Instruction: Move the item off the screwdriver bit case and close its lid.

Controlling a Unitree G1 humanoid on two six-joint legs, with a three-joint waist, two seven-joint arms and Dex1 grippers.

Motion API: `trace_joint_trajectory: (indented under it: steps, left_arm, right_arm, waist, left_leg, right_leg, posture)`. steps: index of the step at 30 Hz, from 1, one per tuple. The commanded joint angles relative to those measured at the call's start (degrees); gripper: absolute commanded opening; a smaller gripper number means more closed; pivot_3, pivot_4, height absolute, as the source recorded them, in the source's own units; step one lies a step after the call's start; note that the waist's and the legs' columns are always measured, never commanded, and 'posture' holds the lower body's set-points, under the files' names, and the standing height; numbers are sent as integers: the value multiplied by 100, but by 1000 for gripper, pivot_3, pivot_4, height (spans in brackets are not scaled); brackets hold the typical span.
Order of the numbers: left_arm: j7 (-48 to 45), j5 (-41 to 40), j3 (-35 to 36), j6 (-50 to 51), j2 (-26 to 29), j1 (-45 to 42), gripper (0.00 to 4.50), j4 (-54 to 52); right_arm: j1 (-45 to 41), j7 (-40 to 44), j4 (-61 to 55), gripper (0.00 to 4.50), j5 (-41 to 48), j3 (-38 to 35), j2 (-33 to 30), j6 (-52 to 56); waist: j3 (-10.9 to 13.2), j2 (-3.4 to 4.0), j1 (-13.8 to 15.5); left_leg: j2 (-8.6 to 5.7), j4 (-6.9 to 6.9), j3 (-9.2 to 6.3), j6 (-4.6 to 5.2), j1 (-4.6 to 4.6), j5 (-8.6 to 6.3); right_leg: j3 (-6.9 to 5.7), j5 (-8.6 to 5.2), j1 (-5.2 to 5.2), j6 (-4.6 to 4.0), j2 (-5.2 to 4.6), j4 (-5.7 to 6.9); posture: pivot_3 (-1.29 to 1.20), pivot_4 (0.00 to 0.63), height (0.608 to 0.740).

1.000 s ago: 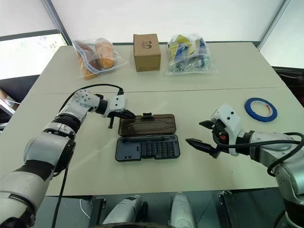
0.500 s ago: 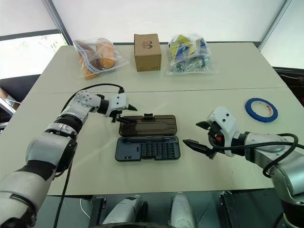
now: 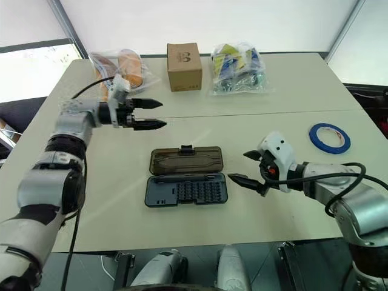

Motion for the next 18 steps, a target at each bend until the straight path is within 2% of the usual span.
trace_joint_trajectory:
  steps: [1, 3, 4, 5, 7, 8, 12, 18]
  left_arm:
    - [496, -777, 68, 1498, 207, 1300, 3214, -2744]
    - [873, -1049, 116, 2046, 374, 2178, 2208, -4164]
    - [1066, -1102, 142, 2187, 447, 2554, 1546, -4727]
    - [1250, -1153, 184, 2296, 510, 2908, 1263, -5189]
    - [1565, -1248, 223, 2407, 604, 3330, 332, -5734]
    - [1703, -1325, 240, 2485, 626, 3492, 62, -5926]
    - [1889, -1025, -102, 2075, 908, 4124, 62, -6247]
    - [1905, -442, -721, 1053, 1153, 4369, 62, -5800]
  right_arm:
    - [-595, -265, 471, 4500, -503, 372, 218, -423]
    - [-1055, -361, 897, 4500, -772, 625, 415, -622]
    - [-1276, -389, 1089, 4500, -847, 707, 525, -676]
    - [-1501, -419, 1288, 4500, -910, 780, 640, -706]
    - [-1792, -420, 1588, 4500, -1029, 880, 786, -773]
    - [-1897, -406, 1735, 4500, -1104, 936, 843, -831]
    - [-2266, -288, 2389, 4500, -1442, 1236, 1037, -1111]
    - [-2653, -85, 3101, 4500, -1775, 1546, 1285, -1353]
  waist:
    - [2, 1, -45]
    - [5, -1, -50]
    - [5, -2, -32]
    - [5, -2, -30]
    - [7, 6, 11]
    - [7, 6, 49]
    - [8, 7, 153]
    - [10, 10, 131]
  left_leg:
    - [1, -2, 0, 0, 0, 0]
    - [3, -1, -2, 0, -3, 0]
    - [4, 0, -1, 0, -3, 0]
    - [4, 1, -2, 0, -3, 0]
    - [7, -2, 2, -1, 2, 1]
    - [6, 0, 1, -1, 3, 1]
    - [7, -1, -3, -2, 9, 1]
    - [18, -2, -3, -2, 11, 1]
  right_leg:
    - [4, 0, -1, 0, 2, 1]
    - [5, 0, -2, 0, 5, -1]
    - [6, 0, -5, -1, 5, -2]
    - [5, 0, -3, -1, 6, -4]
    - [6, 0, 7, -1, 6, -16]
    - [6, -1, 8, -2, 7, -15]
    - [5, -1, 35, -2, 14, -60]
    - [4, 0, 56, -2, 28, -99]
  posture:
    - [0, 150, 740]
    - [0, 150, 740]
    - [0, 150, 740]
    - [0, 150, 740]
    - [0, 150, 740]
    - [0, 150, 740]
    - [0, 150, 740]
    - [0, 150, 740]
